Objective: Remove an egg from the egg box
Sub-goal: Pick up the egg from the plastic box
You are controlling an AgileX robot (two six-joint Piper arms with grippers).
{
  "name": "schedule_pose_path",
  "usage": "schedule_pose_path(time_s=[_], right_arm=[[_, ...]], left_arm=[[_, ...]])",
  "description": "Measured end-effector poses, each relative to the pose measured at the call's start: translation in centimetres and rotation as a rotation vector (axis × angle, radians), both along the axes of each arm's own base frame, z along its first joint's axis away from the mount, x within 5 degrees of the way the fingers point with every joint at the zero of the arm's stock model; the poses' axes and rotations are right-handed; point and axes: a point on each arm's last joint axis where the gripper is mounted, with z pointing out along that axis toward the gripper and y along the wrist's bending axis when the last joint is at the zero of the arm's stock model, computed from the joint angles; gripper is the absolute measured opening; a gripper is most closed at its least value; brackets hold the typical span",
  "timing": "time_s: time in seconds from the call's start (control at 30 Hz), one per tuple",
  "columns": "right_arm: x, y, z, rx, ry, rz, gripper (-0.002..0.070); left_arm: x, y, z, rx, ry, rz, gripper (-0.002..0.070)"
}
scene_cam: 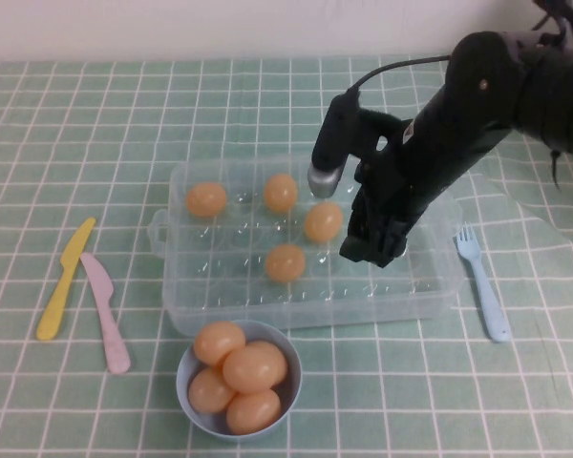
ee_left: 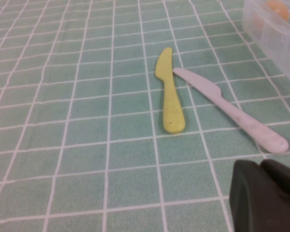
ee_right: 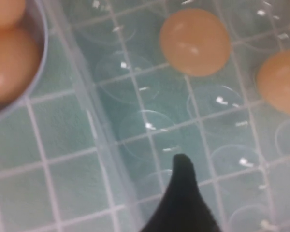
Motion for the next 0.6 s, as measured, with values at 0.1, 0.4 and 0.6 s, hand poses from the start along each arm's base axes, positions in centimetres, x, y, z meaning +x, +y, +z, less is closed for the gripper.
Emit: schedule_pose_path(time_s=[0.1,0.4,0.6], right_arm=[[0.9,0.5,-1.3,-0.057,-0.065,0.191,0.0468],[3.9,2.3,-3.3,-0.051,-0.197,0.301,0.0478],[5.8,2.7,-4.2,-0.049,-0.207,0.291,0.048]], left_arm=[[0.0,0.0,0.0,0.0,0.0,0.0,-0.0004],[0.0,0.0,0.0,0.0,0.0,0.0,-0.0005],[0.0,0.0,0.0,0.0,0.0,0.0,-0.0005]])
